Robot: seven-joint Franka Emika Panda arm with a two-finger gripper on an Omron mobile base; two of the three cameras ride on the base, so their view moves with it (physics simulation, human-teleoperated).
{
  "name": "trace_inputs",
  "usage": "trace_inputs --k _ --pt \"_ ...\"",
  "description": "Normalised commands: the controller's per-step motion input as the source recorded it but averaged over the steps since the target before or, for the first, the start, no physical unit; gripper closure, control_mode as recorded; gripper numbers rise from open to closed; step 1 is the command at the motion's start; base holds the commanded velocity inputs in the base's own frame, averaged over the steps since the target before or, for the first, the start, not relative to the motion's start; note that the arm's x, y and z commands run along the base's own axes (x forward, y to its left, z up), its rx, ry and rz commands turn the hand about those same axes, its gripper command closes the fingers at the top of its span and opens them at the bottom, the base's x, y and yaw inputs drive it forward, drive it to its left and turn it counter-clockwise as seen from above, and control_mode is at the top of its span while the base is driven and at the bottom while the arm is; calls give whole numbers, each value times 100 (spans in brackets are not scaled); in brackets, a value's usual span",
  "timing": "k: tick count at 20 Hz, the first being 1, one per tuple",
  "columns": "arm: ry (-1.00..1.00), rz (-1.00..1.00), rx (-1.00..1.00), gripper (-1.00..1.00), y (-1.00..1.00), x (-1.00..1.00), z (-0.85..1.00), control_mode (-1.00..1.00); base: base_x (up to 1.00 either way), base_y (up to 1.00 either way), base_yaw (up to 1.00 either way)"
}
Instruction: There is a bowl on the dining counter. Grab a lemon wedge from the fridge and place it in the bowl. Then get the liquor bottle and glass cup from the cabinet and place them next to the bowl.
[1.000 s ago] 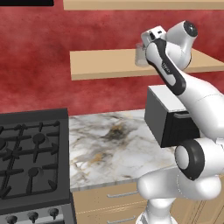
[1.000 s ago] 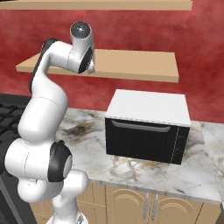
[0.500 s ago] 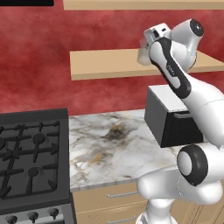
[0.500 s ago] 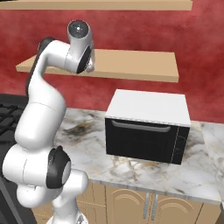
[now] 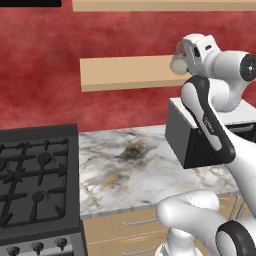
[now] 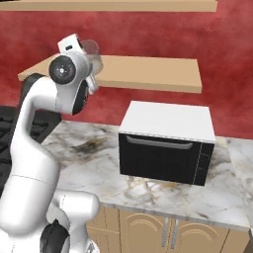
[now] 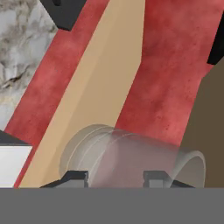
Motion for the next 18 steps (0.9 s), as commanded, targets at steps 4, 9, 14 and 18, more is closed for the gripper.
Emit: trace_inputs --k 4,9,14,18 --pt "-2 -9 1 100 2 -99 11 -100 0 0 0" --pt "1 1 -1 100 15 -17 -5 -100 0 0 0" --pt "0 1 0 100 9 -37 -1 -100 0 0 0" --pt "-2 0 0 100 0 -93 9 -100 0 0 0"
